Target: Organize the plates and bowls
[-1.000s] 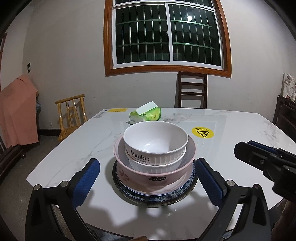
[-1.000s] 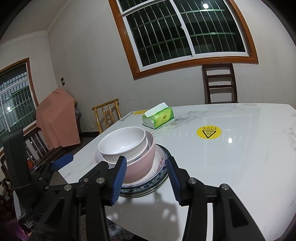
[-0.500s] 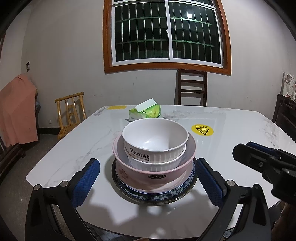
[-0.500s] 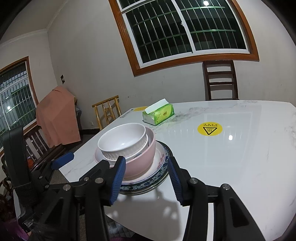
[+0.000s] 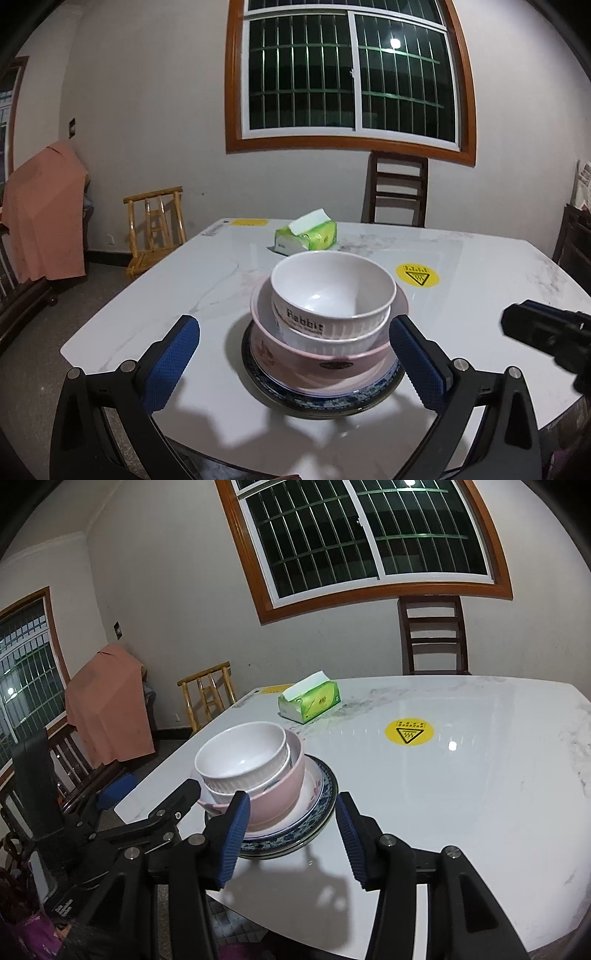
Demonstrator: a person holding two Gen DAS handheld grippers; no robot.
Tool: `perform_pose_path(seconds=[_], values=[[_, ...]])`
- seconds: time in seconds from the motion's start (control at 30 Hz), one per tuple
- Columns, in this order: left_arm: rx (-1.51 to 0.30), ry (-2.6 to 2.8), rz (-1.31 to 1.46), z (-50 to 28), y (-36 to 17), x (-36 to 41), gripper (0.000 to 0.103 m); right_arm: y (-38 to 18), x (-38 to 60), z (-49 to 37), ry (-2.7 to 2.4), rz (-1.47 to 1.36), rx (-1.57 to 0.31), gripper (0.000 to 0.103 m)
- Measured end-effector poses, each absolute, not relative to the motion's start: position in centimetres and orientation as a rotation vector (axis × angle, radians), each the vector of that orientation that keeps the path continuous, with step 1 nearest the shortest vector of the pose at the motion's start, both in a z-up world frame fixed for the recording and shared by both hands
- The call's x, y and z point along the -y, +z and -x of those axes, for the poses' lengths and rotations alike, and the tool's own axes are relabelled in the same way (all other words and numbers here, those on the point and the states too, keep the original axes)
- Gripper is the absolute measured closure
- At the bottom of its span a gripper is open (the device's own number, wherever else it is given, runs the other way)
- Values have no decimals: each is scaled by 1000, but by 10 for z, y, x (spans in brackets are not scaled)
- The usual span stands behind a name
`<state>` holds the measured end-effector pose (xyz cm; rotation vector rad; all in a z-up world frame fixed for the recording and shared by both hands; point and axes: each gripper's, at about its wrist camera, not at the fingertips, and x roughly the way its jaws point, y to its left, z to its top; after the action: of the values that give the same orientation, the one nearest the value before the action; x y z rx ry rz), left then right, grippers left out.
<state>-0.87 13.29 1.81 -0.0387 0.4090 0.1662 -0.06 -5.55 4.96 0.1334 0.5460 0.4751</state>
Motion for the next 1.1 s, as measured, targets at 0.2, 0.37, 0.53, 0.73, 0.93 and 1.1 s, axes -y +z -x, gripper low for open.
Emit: perform_pose_path(seconds=[0.2,0.37,0.53,0.73,0.93,1.1], values=[[-412,153,56,11,20,-134,1,48,63,1,467,-156,-541,51],[-416,148,39,11,19,-130,1,40,74,-15,464,-244,-587,51],[-434,149,15,6,16,-127,1,35,77,-21,446,-241,-571,51],[-475,138,16,-1,11,-127,1,30,76,-25,450,-243,-585,51],[-494,138,17,-2,9,-128,1,26,65,-23,473,-218,-596,51],[-501,136,17,-4,7,-128,1,25,57,-19,491,-190,-597,51]])
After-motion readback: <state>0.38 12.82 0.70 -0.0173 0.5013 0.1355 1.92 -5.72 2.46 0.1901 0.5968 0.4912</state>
